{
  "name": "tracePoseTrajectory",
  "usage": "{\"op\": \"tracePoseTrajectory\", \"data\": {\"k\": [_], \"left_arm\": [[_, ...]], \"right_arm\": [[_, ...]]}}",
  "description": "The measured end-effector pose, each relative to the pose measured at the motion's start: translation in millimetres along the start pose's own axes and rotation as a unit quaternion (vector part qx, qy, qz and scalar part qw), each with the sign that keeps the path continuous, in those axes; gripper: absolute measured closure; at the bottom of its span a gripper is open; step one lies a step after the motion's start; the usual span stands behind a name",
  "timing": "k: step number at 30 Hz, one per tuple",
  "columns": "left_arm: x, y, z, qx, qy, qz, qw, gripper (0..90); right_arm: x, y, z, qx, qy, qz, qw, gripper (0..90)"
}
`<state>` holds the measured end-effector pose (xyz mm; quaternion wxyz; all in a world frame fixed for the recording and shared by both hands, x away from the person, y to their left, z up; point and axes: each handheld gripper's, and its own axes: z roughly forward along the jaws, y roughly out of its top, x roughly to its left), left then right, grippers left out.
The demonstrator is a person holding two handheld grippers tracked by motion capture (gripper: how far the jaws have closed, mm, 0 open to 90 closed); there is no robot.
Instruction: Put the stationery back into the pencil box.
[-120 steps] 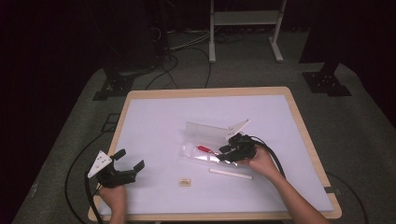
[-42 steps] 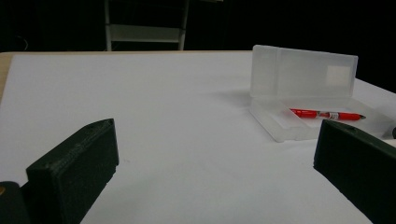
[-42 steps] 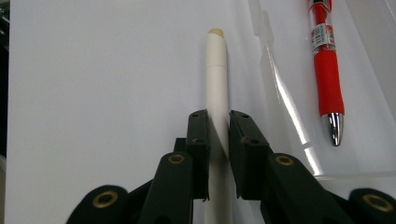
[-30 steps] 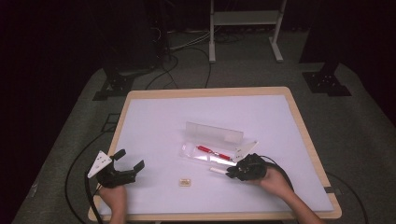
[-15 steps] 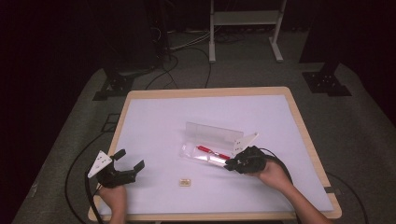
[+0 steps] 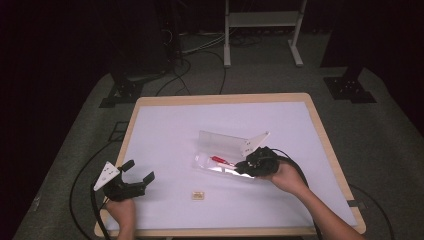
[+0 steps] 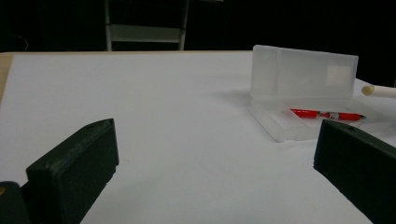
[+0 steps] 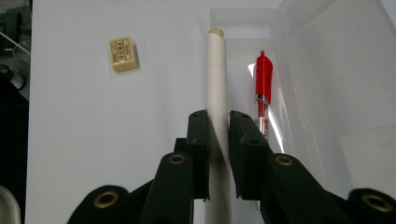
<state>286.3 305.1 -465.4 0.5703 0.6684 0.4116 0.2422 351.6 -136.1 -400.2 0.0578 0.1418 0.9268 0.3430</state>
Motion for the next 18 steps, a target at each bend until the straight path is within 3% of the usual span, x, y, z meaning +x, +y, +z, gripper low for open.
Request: {"op": "tracePoseTrajectory", "data": {"k": [9, 18], "left_arm": [[0.1, 0.0, 0.0, 0.0, -0.001, 0.0, 1.0, 0.0], [0.2, 0.0, -0.1, -0.001, 0.0, 0.0, 1.0, 0.0]], "right_arm": [[-6.6, 11.5, 2.5, 0.006, -0.004, -0.003, 1.0, 78.0], [-16.5, 14.6, 9.1, 0.011, 0.002, 0.009, 0.9999, 78.0]]}}
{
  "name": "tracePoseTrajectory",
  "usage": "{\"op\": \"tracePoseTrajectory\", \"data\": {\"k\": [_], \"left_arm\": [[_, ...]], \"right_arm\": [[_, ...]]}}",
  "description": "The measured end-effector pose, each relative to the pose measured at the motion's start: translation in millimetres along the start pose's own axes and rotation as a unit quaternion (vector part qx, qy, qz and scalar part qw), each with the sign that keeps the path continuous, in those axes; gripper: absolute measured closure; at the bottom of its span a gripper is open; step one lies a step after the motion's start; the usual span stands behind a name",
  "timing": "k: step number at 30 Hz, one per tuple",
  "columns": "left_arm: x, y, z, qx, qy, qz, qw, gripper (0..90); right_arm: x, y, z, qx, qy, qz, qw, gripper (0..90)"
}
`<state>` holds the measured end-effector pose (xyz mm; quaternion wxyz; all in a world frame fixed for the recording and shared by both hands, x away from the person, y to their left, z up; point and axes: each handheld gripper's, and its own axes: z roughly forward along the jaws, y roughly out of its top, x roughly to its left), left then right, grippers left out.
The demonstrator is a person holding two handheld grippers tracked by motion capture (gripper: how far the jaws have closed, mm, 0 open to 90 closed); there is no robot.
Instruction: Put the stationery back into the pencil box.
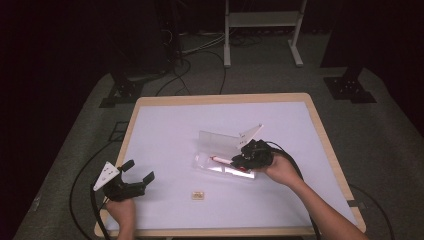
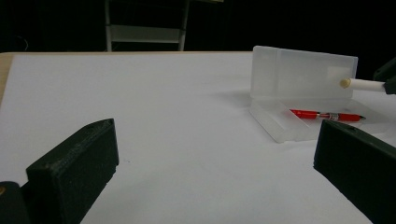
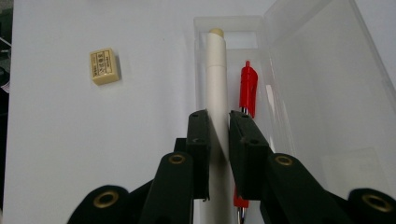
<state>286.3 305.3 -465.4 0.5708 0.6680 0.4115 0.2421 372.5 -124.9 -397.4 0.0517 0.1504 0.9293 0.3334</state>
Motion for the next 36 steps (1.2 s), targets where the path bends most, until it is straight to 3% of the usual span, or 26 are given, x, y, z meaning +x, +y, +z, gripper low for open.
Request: {"op": "tracePoseTrajectory", "data": {"k": [36], "left_arm": [[0.3, -0.1, -0.3, 0.0, -0.002, -0.001, 1.0, 0.0]], "right_arm": [[-17.7, -3.7, 42.8, 0.019, 0.021, 0.021, 0.9994, 77.8]]}}
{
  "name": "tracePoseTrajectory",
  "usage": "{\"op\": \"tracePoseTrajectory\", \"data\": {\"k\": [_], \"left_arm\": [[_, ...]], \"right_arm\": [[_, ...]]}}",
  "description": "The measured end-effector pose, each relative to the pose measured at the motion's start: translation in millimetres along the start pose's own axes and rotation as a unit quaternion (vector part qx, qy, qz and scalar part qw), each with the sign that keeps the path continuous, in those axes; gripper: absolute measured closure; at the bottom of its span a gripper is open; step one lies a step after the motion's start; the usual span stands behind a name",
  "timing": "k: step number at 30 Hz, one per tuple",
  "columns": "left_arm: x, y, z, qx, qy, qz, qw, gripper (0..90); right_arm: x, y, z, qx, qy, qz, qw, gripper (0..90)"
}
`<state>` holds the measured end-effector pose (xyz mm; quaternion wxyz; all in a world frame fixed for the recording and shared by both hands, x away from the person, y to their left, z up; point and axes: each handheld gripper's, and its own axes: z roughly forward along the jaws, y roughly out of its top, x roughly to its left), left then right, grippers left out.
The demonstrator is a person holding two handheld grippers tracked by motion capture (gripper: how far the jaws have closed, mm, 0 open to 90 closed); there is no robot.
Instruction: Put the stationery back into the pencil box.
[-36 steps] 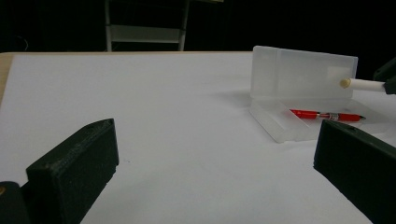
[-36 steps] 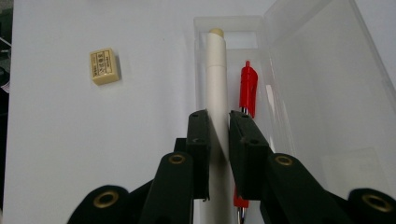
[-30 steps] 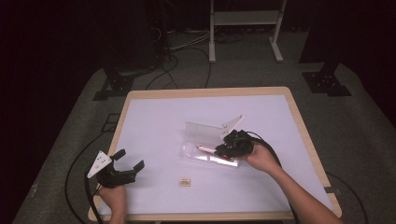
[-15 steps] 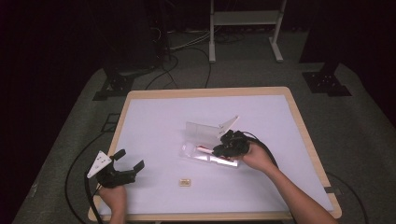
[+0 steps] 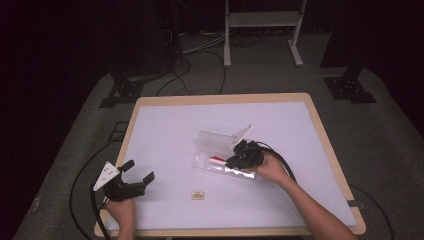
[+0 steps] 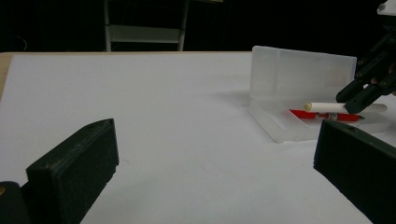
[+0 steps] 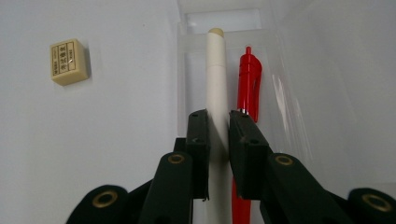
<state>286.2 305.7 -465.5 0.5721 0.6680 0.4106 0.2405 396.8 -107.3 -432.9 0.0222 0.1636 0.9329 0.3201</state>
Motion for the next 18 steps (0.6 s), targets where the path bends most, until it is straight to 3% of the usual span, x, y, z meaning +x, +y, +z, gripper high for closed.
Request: {"op": "tracePoseTrajectory", "data": {"k": [18], "left_arm": [[-0.2, 0.0, 0.2, 0.001, 0.0, 0.001, 1.0, 0.0]], "right_arm": [[-1.6, -6.5, 11.0, 0.01, 0.007, 0.014, 0.9998, 77.4]]}}
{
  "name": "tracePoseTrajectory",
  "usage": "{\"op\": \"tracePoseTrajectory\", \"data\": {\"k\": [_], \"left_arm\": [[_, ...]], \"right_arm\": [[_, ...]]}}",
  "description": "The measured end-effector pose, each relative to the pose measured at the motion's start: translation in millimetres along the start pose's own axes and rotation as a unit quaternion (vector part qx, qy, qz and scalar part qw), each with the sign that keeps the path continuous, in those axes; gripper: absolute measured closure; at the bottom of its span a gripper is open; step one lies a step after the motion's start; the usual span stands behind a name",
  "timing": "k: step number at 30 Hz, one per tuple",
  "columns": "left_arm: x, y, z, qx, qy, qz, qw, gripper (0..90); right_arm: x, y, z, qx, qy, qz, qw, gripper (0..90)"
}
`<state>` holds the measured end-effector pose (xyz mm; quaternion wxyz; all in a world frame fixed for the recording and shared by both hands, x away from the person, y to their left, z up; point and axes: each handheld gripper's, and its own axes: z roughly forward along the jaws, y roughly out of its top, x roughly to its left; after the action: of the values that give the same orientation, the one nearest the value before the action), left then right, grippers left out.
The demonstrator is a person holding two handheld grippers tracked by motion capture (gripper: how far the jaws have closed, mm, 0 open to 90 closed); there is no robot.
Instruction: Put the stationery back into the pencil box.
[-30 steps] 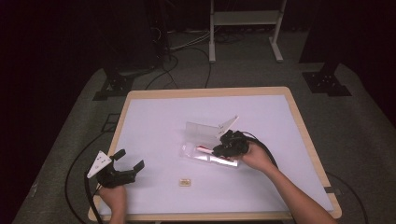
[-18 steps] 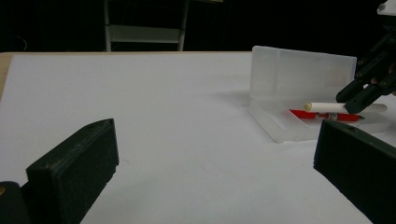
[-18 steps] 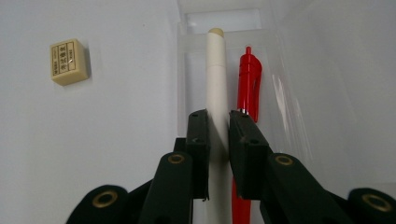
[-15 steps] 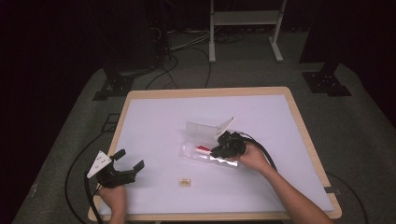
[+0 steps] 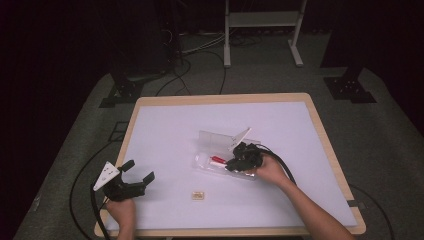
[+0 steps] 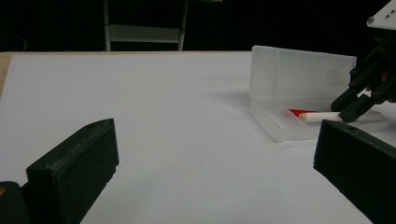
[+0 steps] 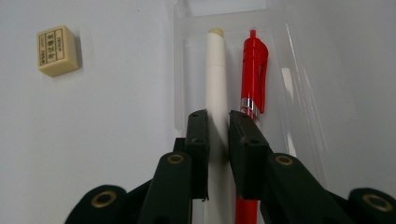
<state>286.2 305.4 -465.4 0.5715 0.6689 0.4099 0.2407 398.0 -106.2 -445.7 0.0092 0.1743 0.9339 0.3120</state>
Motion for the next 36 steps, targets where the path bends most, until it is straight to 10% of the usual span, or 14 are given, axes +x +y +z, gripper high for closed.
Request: {"op": "tracePoseTrajectory", "data": {"k": [36], "left_arm": [[0.3, 0.0, 0.0, 0.0, 0.0, -0.001, 1.0, 0.0]], "right_arm": [[-0.2, -2.2, -7.4, -0.018, 0.0, 0.009, 0.9998, 71.2]]}}
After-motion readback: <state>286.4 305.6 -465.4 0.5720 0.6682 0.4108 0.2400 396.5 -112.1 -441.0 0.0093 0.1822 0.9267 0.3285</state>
